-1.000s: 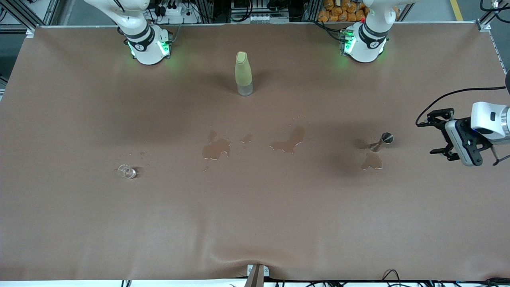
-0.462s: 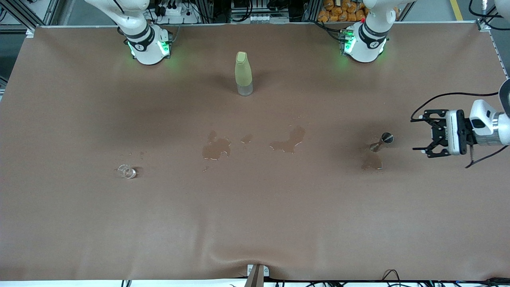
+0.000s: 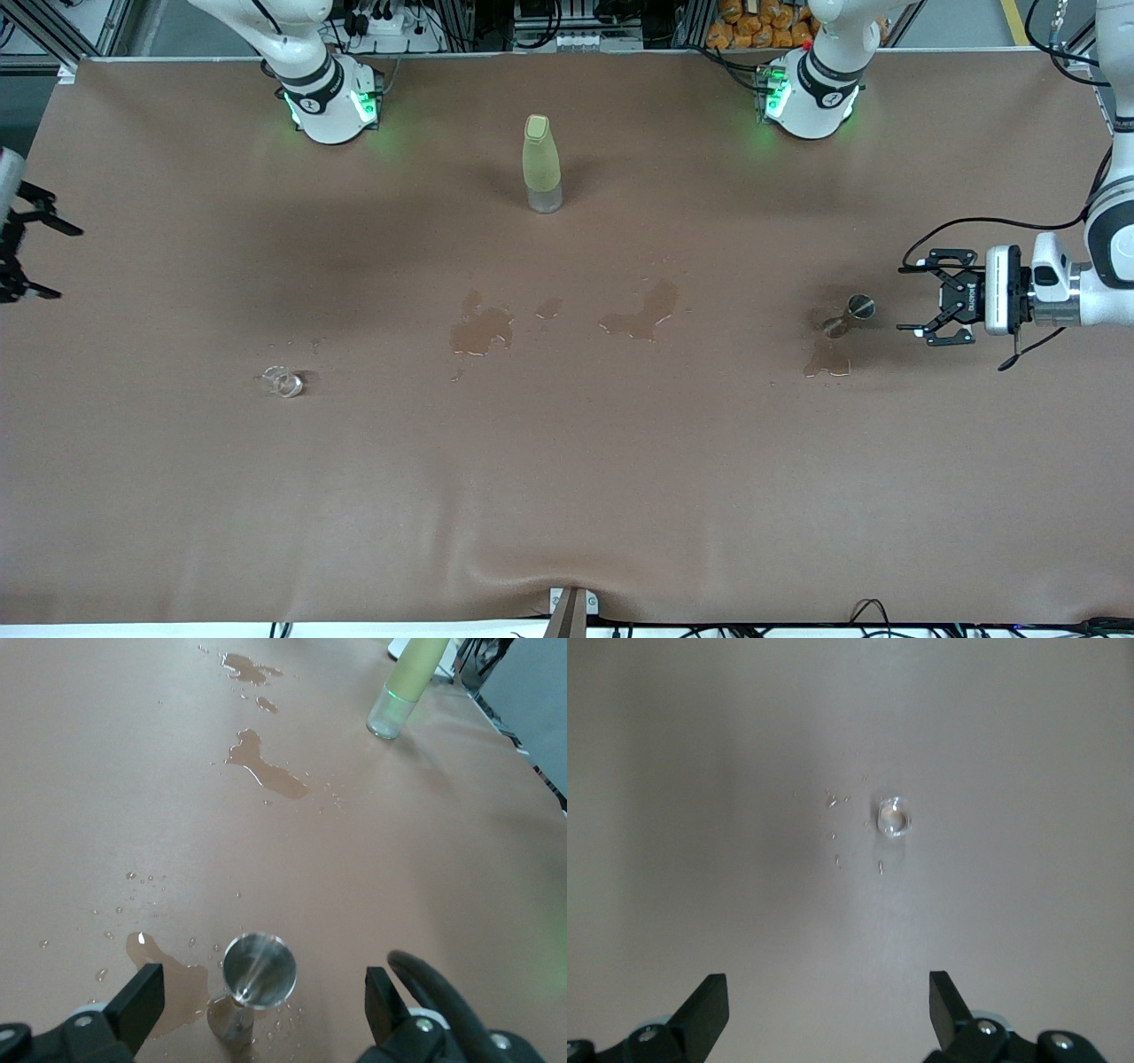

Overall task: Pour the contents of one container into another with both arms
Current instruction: 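Close the left gripper on the jigger while the right gripper reaches the beaker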

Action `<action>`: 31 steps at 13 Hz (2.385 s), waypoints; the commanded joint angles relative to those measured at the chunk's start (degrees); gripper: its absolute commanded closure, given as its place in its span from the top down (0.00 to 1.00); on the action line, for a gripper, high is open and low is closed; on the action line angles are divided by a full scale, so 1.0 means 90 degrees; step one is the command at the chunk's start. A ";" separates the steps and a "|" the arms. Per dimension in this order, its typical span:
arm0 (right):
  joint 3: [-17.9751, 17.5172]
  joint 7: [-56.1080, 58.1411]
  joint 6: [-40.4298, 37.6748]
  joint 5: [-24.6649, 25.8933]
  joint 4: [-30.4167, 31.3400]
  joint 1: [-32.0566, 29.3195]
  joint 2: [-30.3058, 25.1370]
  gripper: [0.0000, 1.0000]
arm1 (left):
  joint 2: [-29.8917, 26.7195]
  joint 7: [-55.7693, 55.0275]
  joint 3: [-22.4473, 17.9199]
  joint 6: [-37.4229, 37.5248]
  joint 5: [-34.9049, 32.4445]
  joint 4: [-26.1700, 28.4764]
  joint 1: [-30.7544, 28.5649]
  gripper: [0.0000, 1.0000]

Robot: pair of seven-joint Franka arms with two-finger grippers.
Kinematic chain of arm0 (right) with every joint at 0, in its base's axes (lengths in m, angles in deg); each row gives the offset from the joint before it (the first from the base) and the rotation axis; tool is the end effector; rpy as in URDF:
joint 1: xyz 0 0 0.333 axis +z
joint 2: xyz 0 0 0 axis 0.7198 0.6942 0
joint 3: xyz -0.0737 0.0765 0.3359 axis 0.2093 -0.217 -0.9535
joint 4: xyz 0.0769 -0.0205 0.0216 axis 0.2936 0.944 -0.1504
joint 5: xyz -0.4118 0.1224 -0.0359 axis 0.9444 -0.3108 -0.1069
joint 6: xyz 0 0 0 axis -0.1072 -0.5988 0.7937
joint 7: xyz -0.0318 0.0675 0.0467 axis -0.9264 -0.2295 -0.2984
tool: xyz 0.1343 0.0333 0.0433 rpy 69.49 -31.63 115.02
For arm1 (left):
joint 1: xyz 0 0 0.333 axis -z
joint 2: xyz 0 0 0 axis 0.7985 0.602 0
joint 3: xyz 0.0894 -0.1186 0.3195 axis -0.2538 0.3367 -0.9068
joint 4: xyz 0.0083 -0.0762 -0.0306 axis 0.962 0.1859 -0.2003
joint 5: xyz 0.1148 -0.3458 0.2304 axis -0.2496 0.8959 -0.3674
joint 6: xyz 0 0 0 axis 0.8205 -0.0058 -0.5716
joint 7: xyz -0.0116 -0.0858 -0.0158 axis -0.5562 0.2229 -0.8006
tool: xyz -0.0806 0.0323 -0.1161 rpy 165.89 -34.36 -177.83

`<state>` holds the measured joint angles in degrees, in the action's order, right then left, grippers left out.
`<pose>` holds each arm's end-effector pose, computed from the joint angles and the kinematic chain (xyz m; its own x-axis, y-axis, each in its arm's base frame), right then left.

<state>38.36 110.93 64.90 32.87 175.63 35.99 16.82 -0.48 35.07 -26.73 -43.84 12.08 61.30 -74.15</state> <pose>0.5675 -0.1653 0.5000 -0.0001 0.9812 0.1929 0.9995 -0.0061 0.0316 0.5887 0.1206 0.2548 0.1461 -0.6737 0.7244 -0.9624 0.0726 0.2616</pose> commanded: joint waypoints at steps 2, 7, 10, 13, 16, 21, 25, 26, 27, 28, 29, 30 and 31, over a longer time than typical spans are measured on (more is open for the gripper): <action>0.0059 0.0772 0.0889 -0.0832 0.0903 -0.0075 0.0002 1.00 | 0.0562 0.0710 0.0034 0.0013 0.0416 0.0013 -0.0324 1.00; 0.0214 0.2001 0.1350 -0.2131 0.1247 -0.0094 0.0743 1.00 | 0.1110 0.1131 0.0044 0.0022 0.0845 0.0247 -0.0500 1.00; 0.0225 0.2870 0.1535 -0.2912 0.1237 -0.0250 0.1349 1.00 | 0.1266 0.1131 0.0044 0.0022 0.1060 0.0296 -0.0471 1.00; 0.0215 0.3496 0.1604 -0.3664 0.1237 -0.0348 0.1866 1.00 | 0.1345 0.1141 0.0044 0.0013 0.1119 0.0287 -0.0442 1.00; 0.0215 0.4131 0.1604 -0.4377 0.1228 -0.0436 0.2335 1.00 | 0.1393 0.1209 0.0044 -0.0016 0.1158 0.0287 -0.0412 0.80; 0.0215 0.5030 0.1526 -0.5413 0.1208 -0.0563 0.2990 1.00 | 0.1442 0.1238 0.0053 -0.0065 0.1324 0.0277 -0.0344 0.77; 0.0215 0.5743 0.1136 -0.6253 0.1169 -0.0631 0.3576 1.00 | 0.1520 0.1238 0.0053 -0.0182 0.1344 0.0257 -0.0324 0.75; 0.0215 0.5821 0.1126 -0.6351 0.1159 -0.0670 0.3674 1.00 | 0.1559 0.1238 0.0053 -0.0192 0.1344 0.0248 -0.0315 0.75; 0.0215 0.5919 0.1000 -0.6458 0.1159 -0.0690 0.3781 1.00 | 0.1598 0.1248 0.0053 -0.0202 0.1402 0.0228 -0.0315 0.75; 0.0215 0.6065 0.0825 -0.6604 0.1121 -0.0690 0.3908 1.00 | 0.1608 0.1268 0.0053 -0.0221 0.1460 0.0228 -0.0305 0.75; 0.0215 0.6211 0.0668 -0.6741 0.1043 -0.0709 0.4064 1.00 | 0.1608 0.1287 0.0053 -0.0241 0.1471 0.0238 -0.0286 0.75; 0.0215 0.6300 0.0570 -0.6810 0.0984 -0.0758 0.4181 1.00 | 0.1608 0.1287 0.0063 -0.0241 0.1480 0.0238 -0.0266 0.75; 0.0215 0.6339 0.0492 -0.6908 0.0964 -0.0797 0.4279 1.00 | 0.1618 0.1287 0.0063 -0.0270 0.1490 0.0228 -0.0266 0.73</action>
<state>40.85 158.11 71.79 -25.88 185.90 31.15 52.28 13.57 45.38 -26.19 -45.60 24.00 63.71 -76.91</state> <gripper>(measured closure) 0.000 0.251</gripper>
